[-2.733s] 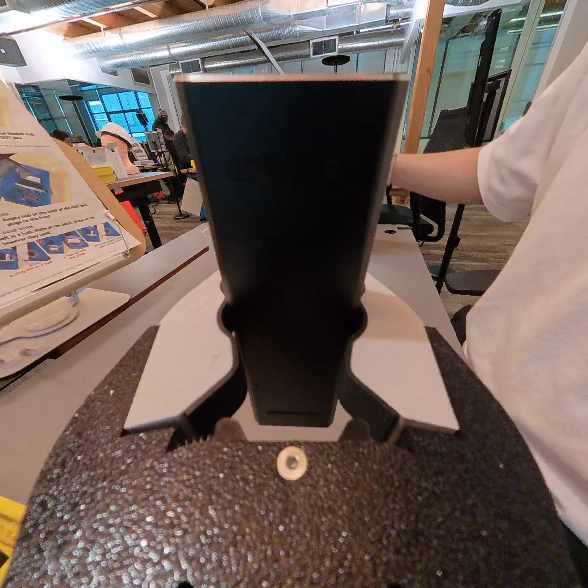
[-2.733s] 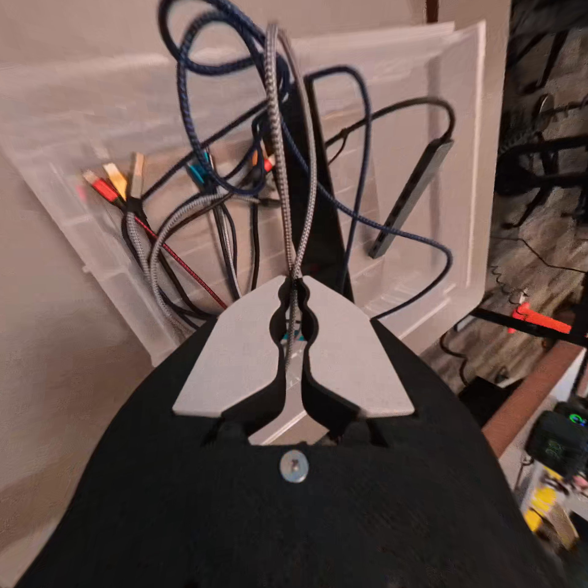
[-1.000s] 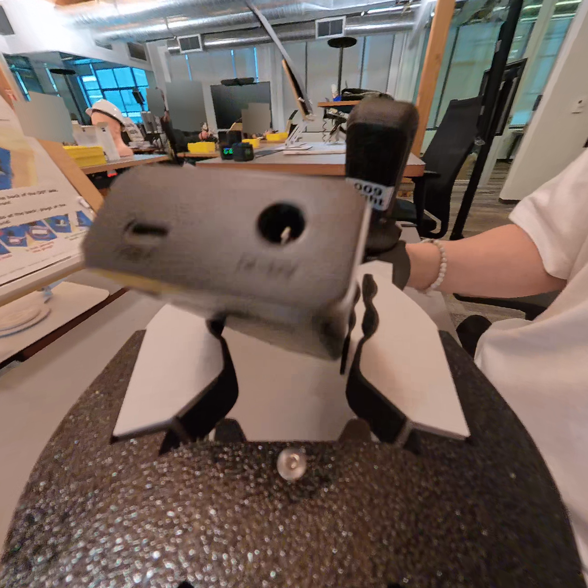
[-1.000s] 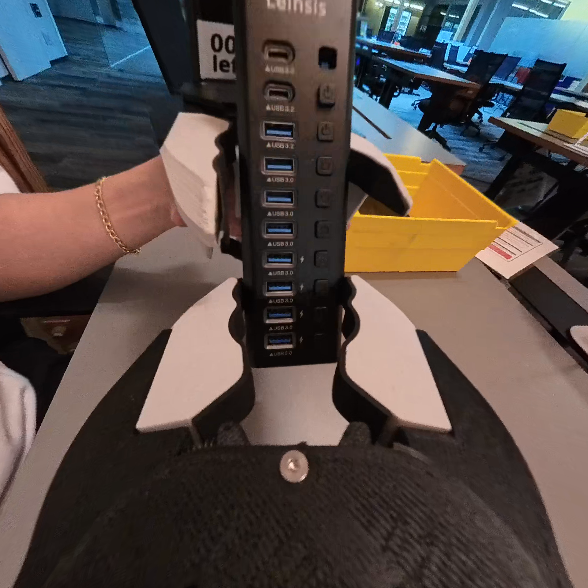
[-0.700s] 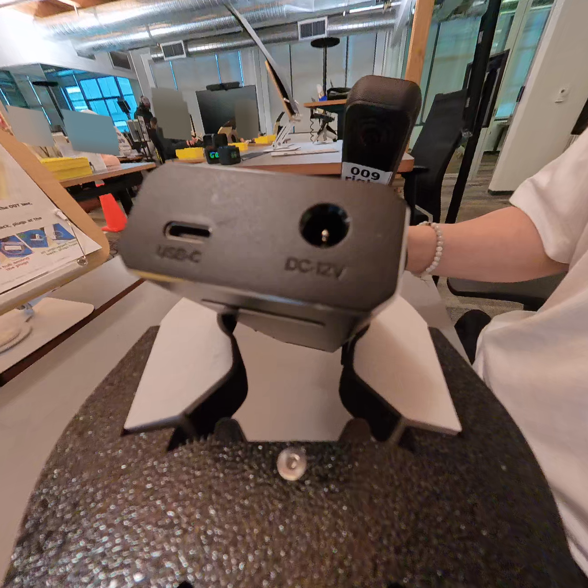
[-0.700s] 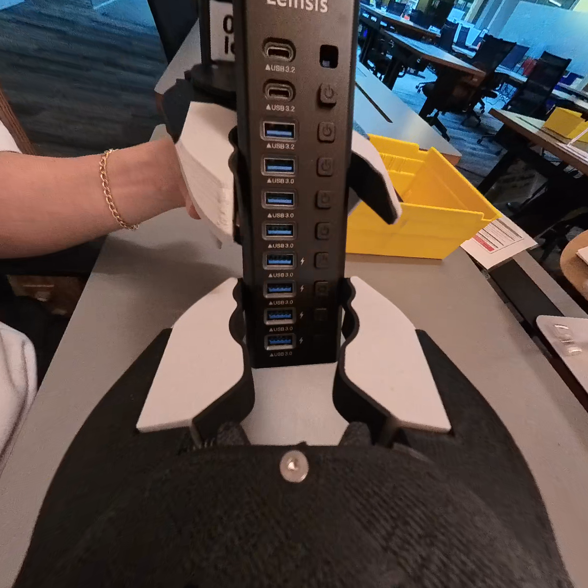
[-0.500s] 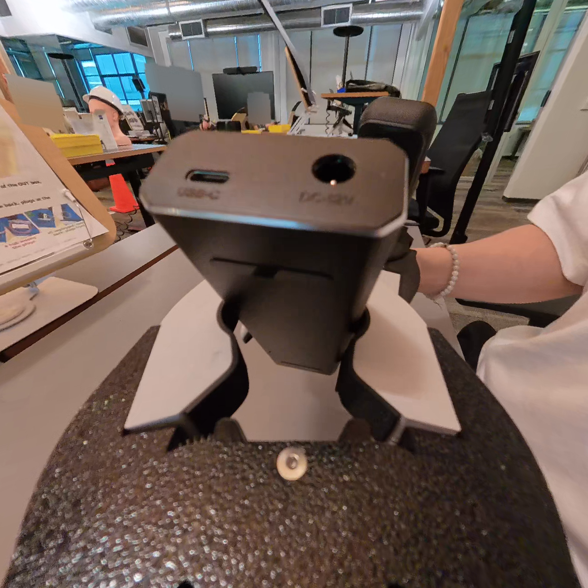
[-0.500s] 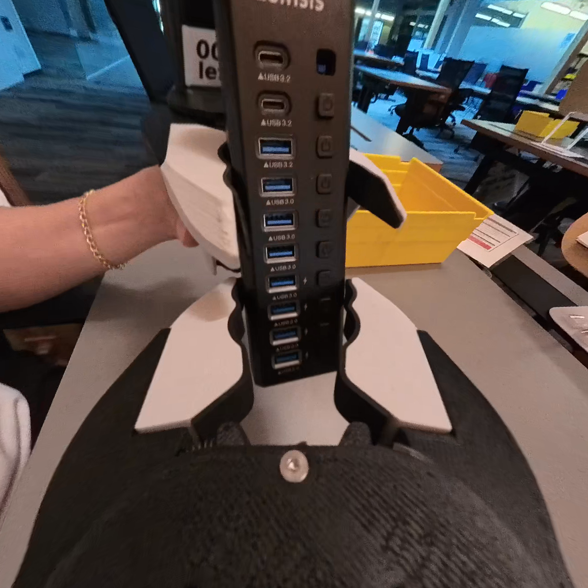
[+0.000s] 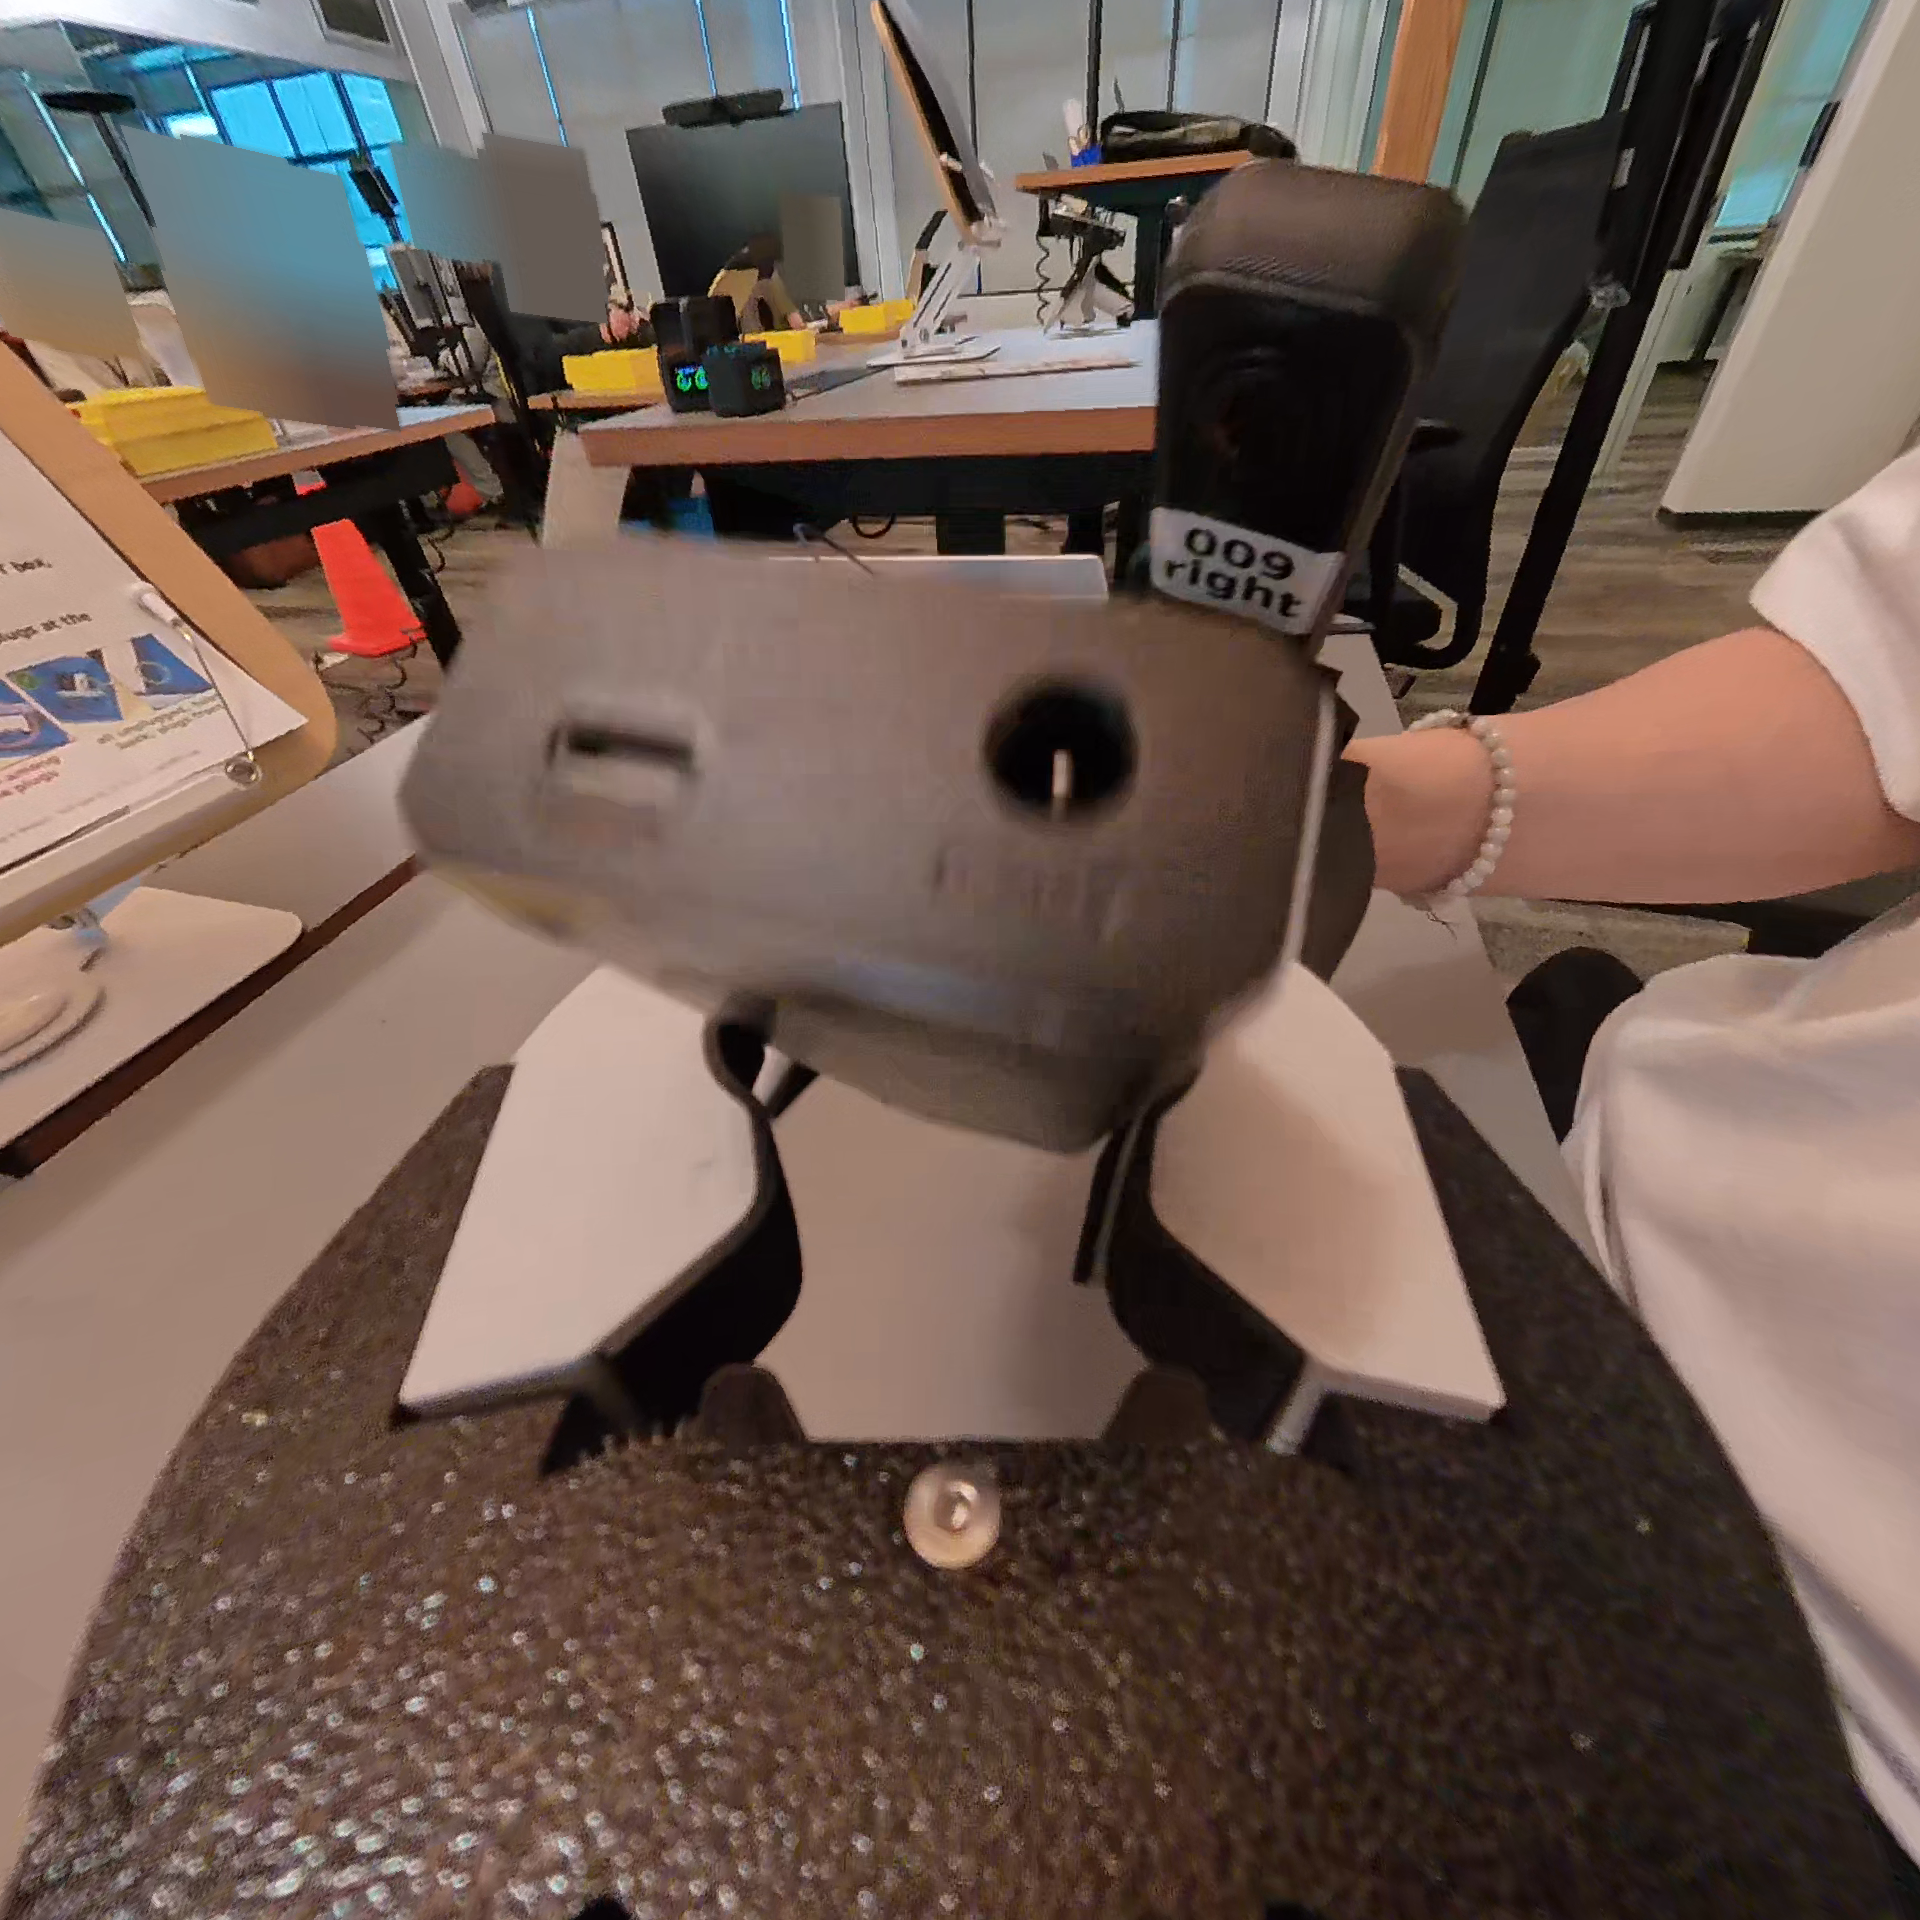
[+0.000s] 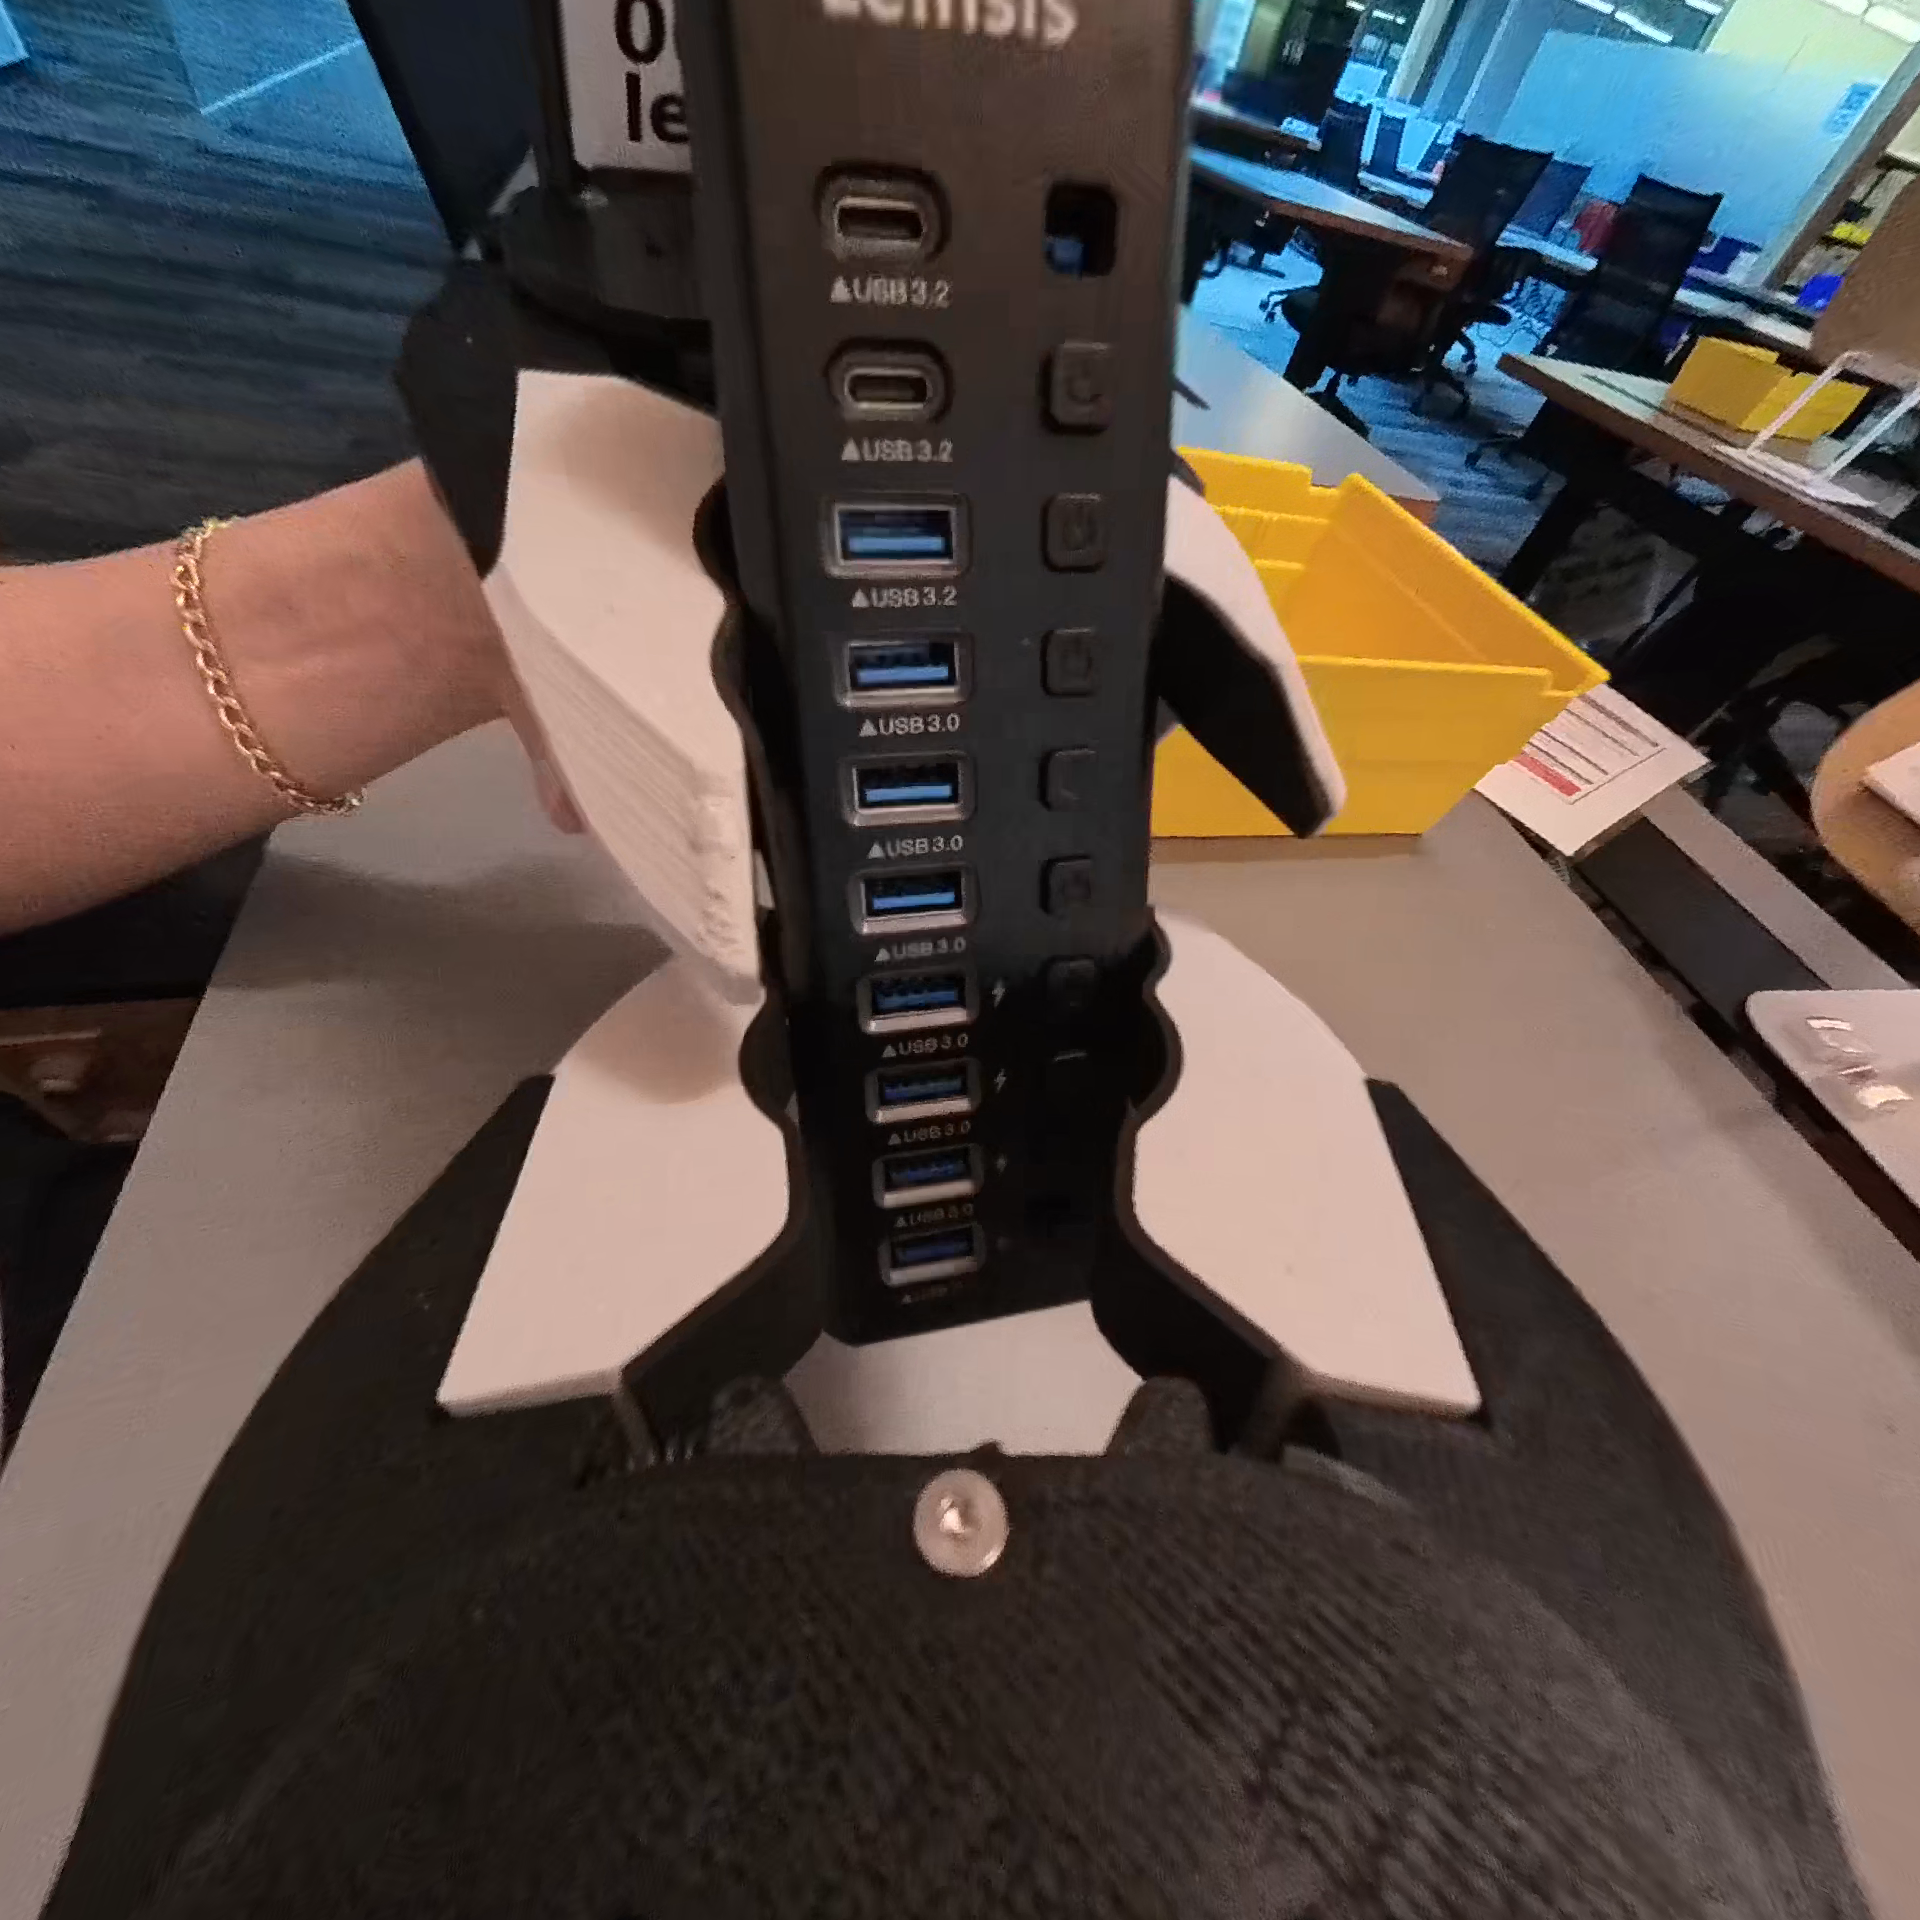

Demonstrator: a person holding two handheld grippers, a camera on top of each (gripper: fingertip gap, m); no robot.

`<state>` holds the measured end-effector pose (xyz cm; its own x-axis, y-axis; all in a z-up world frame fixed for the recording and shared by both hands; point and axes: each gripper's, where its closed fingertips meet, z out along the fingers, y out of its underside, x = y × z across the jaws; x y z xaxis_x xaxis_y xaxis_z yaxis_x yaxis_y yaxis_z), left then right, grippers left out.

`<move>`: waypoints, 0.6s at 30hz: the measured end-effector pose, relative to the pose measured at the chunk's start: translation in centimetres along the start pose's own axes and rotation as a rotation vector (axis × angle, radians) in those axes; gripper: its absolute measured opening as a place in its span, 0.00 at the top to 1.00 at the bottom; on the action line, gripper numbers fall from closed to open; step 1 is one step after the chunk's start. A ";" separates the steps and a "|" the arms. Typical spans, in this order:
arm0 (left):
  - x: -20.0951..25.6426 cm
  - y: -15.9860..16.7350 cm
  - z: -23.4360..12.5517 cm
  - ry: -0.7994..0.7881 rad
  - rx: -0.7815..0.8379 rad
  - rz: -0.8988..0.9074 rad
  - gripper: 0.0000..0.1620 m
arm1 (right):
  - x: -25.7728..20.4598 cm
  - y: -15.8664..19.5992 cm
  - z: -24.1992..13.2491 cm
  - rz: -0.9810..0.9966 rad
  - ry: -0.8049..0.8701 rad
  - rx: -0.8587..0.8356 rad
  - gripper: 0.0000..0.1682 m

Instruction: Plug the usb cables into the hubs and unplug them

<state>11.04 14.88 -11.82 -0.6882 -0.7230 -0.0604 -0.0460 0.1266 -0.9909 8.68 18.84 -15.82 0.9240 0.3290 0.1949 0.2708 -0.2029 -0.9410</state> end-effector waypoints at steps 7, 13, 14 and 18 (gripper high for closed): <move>0.2 -1.7 0.6 0.011 0.142 -0.047 0.45 | 2.2 -0.9 -2.8 -0.072 0.091 -0.012 0.63; -1.0 -1.6 -0.1 -0.039 0.184 -0.079 0.45 | 7.6 -2.0 -9.5 -0.249 0.261 -0.171 0.62; -1.3 -1.4 -0.2 -0.049 0.179 -0.080 0.45 | 9.3 -1.9 -11.4 -0.306 0.318 -0.237 0.62; -1.9 -0.6 -0.6 -0.068 0.150 -0.081 0.45 | 17.7 -1.0 -20.6 -0.446 0.496 -0.515 0.62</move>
<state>11.91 16.57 -11.00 -0.6355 -0.7719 0.0176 0.0128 -0.0334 -0.9994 30.31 5.83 -5.76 0.6802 0.0595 0.7306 0.6169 -0.5848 -0.5268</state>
